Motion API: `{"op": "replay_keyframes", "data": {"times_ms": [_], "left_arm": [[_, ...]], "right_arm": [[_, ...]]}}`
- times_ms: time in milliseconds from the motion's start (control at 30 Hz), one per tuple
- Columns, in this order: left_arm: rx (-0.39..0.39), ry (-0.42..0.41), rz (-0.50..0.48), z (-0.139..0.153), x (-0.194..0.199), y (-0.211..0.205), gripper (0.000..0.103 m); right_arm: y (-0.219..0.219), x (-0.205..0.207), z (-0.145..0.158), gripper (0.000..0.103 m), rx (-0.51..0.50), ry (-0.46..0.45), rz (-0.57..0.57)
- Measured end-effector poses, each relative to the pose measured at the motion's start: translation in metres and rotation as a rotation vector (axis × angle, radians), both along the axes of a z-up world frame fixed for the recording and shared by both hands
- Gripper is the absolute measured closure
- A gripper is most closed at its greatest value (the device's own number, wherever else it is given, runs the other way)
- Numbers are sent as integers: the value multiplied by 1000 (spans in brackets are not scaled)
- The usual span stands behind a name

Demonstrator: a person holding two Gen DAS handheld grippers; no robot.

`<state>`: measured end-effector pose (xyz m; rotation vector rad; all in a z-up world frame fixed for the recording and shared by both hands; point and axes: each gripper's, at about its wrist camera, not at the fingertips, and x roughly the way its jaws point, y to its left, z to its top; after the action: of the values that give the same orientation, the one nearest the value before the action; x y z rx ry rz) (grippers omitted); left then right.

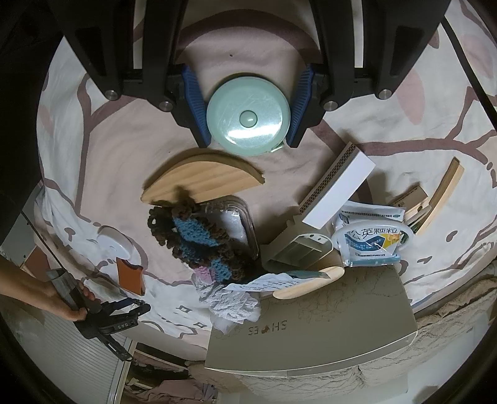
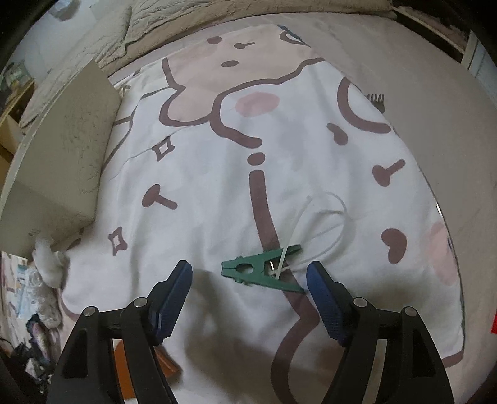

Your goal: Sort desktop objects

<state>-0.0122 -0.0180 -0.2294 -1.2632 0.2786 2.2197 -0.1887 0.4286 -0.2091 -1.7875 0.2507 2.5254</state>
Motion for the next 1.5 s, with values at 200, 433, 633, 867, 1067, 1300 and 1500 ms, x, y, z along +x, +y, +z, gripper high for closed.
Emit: {"op": "replay_keyframes", "data": {"times_ms": [200, 433, 633, 867, 1067, 1300, 1500], "left_arm": [[5, -3, 4, 0, -1, -1, 53], [6, 4, 20, 4, -3, -4, 53], [24, 21, 33, 13, -6, -6, 53], [19, 57, 36, 25, -7, -6, 53], [22, 82, 60, 38, -9, -7, 53], [30, 117, 125, 58, -18, -13, 53], [43, 143, 169, 77, -23, -15, 53]], "right_arm": [[-2, -2, -1, 51, 63, -3, 22], [-7, -2, 8, 51, 94, 29, 62], [-20, 3, 21, 51, 96, 57, 113], [-52, 9, 34, 51, 86, 96, 239], [-79, 15, 47, 51, 59, 132, 326], [-108, 23, 65, 51, 17, 172, 406], [-129, 33, 82, 51, -19, 204, 455]]}}
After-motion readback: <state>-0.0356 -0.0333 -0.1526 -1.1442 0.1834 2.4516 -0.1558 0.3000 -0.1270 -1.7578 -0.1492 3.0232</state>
